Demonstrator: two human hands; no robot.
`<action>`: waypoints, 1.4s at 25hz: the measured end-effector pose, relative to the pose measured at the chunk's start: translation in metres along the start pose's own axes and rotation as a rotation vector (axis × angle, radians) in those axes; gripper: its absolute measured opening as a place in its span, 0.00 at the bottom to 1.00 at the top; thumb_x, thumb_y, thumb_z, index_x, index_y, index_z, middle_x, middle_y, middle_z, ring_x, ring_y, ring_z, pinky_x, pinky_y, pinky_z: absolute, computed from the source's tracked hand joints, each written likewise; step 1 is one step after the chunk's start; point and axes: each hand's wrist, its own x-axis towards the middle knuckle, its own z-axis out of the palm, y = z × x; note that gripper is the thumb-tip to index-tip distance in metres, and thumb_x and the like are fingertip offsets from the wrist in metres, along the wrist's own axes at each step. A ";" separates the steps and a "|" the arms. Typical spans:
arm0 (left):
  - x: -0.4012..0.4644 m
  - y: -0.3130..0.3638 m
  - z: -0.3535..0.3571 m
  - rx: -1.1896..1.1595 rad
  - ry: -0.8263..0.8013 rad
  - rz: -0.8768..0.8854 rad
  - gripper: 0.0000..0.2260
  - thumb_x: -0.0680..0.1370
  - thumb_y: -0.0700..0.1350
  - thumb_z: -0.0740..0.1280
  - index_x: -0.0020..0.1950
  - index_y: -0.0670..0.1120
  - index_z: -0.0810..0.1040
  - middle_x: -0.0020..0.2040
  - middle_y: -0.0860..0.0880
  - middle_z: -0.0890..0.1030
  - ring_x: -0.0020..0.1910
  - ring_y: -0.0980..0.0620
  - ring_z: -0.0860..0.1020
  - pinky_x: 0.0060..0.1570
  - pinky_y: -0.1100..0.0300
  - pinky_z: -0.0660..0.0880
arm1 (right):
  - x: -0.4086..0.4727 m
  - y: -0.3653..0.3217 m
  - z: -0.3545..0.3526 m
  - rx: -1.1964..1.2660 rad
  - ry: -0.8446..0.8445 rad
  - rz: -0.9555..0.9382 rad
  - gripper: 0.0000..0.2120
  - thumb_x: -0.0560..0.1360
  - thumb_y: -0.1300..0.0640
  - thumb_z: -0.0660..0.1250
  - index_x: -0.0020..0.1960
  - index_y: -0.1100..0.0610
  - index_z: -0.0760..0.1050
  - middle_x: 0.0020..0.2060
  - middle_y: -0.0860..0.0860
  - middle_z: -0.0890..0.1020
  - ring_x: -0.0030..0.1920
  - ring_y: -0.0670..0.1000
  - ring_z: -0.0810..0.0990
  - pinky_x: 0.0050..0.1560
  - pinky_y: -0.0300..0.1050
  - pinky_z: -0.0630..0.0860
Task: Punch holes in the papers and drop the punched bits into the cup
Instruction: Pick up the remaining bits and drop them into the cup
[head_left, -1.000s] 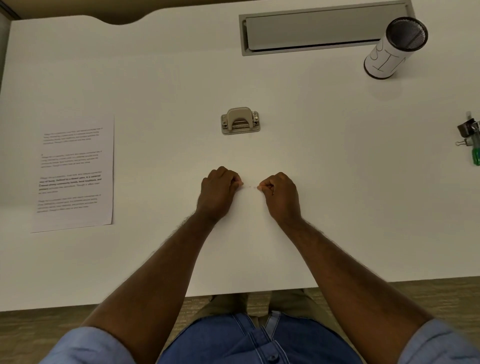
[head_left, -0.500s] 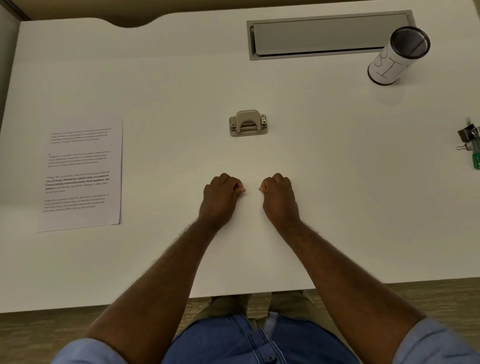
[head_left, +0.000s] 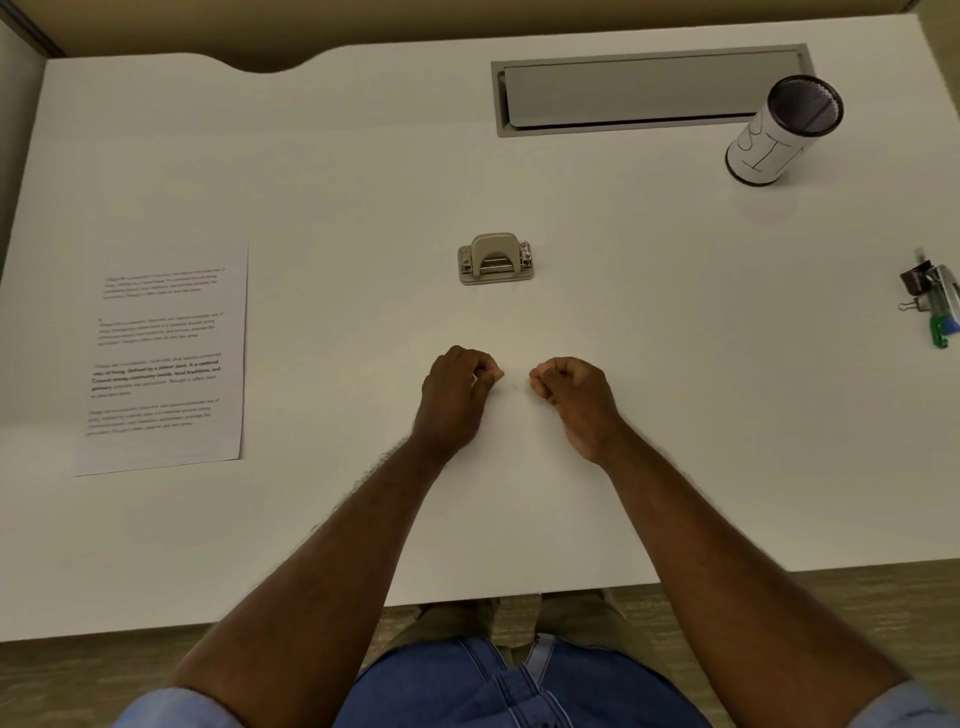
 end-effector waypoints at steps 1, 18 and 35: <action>0.002 0.006 0.001 -0.039 -0.005 0.028 0.04 0.79 0.43 0.65 0.48 0.43 0.78 0.47 0.46 0.78 0.48 0.48 0.73 0.51 0.51 0.71 | -0.002 -0.005 -0.002 0.211 -0.045 0.076 0.08 0.75 0.66 0.64 0.39 0.60 0.78 0.37 0.53 0.81 0.41 0.50 0.79 0.46 0.39 0.78; 0.045 0.111 0.039 -0.183 0.002 0.136 0.05 0.75 0.40 0.71 0.50 0.45 0.84 0.44 0.50 0.86 0.40 0.64 0.81 0.42 0.73 0.73 | 0.024 -0.050 -0.087 0.907 -0.110 0.340 0.09 0.73 0.70 0.62 0.36 0.65 0.78 0.33 0.58 0.81 0.32 0.50 0.81 0.34 0.36 0.80; 0.023 0.061 0.039 -0.250 0.295 -0.315 0.11 0.76 0.44 0.69 0.45 0.62 0.80 0.39 0.58 0.84 0.39 0.62 0.80 0.38 0.73 0.73 | 0.206 -0.243 -0.260 0.469 0.325 -0.050 0.07 0.72 0.70 0.64 0.36 0.65 0.75 0.39 0.61 0.78 0.37 0.53 0.79 0.34 0.37 0.80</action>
